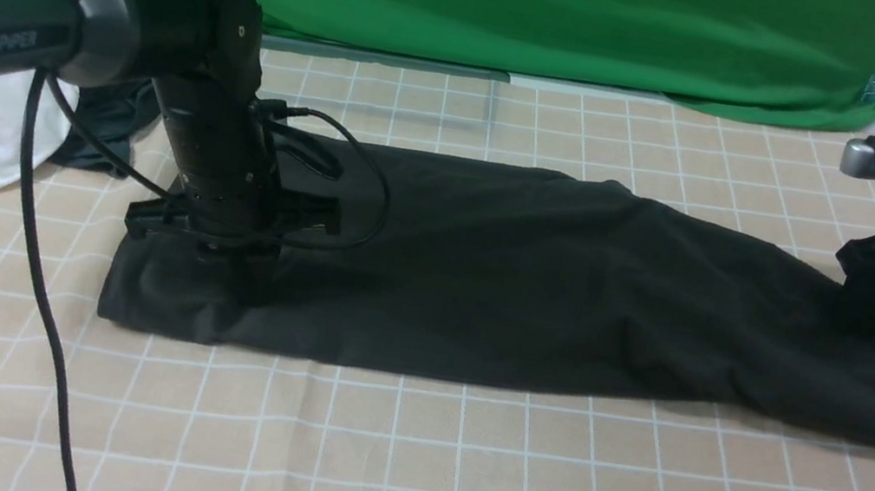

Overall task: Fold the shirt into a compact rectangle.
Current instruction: 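Pull the folded dark garment lengthwise by its ends to straighten it flat on the table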

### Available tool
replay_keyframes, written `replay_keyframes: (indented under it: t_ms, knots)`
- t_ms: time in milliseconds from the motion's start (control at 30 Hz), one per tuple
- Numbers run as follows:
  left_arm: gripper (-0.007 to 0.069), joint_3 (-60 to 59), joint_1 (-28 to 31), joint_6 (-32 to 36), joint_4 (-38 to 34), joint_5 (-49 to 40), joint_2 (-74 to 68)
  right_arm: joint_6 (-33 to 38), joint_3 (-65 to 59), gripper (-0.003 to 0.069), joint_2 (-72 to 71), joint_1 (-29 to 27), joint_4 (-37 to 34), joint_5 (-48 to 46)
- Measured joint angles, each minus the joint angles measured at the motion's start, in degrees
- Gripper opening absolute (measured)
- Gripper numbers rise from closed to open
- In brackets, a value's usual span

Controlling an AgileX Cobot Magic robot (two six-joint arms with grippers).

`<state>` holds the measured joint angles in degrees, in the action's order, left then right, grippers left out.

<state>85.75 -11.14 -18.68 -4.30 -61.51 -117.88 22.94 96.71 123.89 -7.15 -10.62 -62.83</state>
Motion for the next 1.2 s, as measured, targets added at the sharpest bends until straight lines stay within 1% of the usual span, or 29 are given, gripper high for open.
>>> replay_keyframes:
  t_ms: [33,67,100,167,333,400,567,733,767,800,833,867,900,933,967,1000,1033,1100,1167,1200]
  knots:
    - [0.0046,0.0,0.0,0.0,0.0,0.0,0.0,0.1,0.0,0.0212,0.0,0.1,0.0,0.1]
    - [0.0046,0.1,0.0,0.0,0.0,0.0,0.0,0.1,0.0,0.0164,0.0,0.1,0.0,0.1]
    - [0.0046,0.1,-0.1,0.1,0.1,0.0,0.0,-0.2,0.1,0.0092,0.0,0.1,0.1,0.1]
    - [0.0046,0.1,-0.1,0.3,0.1,0.0,0.0,-0.6,0.4,0.008,-0.1,0.1,0.7,-0.1]
    - [0.0046,0.1,-0.2,1.1,0.5,-0.1,0.0,-4.7,2.6,0.008,-2.4,-0.2,4.9,-0.6]
    - [0.0046,0.1,-0.2,1.1,0.5,-0.1,0.0,-6.3,3.7,0.008,-3.3,-0.7,5.1,-0.8]
    - [0.0046,0.1,-0.2,1.2,0.3,-0.1,0.0,-6.9,4.1,0.008,-2.8,-1.4,5.2,0.3]
    - [0.0046,0.1,-0.2,1.5,0.2,-0.1,0.0,-7.0,4.1,0.0107,-0.9,-1.4,6.1,3.7]
    - [0.0046,0.1,-0.2,1.8,0.1,-0.2,0.0,-7.6,4.1,0.0139,-0.4,-1.4,6.4,5.6]
    - [0.0046,0.1,-0.2,1.8,0.1,-0.2,0.0,-7.8,4.1,0.0143,-0.3,-1.4,6.6,5.9]
    - [0.0046,0.1,-0.2,2.3,0.2,-0.4,0.0,-9.1,4.1,0.0209,-0.1,-1.6,7.8,7.9]
    - [0.0046,0.1,-0.2,2.6,0.2,-0.5,0.0,-10.0,4.4,0.0257,-0.1,-1.7,8.4,8.1]
    - [0.0046,0.1,-0.2,2.6,0.3,-0.5,0.0,-10.7,4.7,0.0288,-0.1,-1.8,8.8,7.7]
    - [0.0046,0.1,-0.2,2.7,0.4,-0.5,0.1,-12.1,5.4,0.0349,-0.2,-1.8,9.3,6.2]
    - [0.0046,0.1,-0.2,2.8,0.4,-0.5,0.3,-13.0,6.2,0.0391,-0.4,-1.8,9.4,4.0]
    - [0.0046,0.1,-0.2,2.8,0.4,-0.6,0.4,-13.2,6.4,0.0398,-0.4,-1.8,9.4,3.4]
    - [0.0046,0.0,-0.2,2.8,0.4,-0.6,0.9,-14.3,7.7,0.043,-1.0,-1.8,9.5,-0.8]
    - [0.0046,0.0,-0.2,2.8,0.6,-0.4,2.5,-16.0,8.4,0.043,-2.6,-1.7,9.5,-4.1]
    - [0.0047,0.0,-0.2,2.8,0.6,0.0,4.2,-17.0,8.3,0.0388,-4.8,-1.7,9.5,-5.4]
    - [0.0047,0.0,-0.2,3.0,0.6,0.1,5.6,-17.3,7.1,0.0307,-7.4,-1.7,9.5,-5.7]
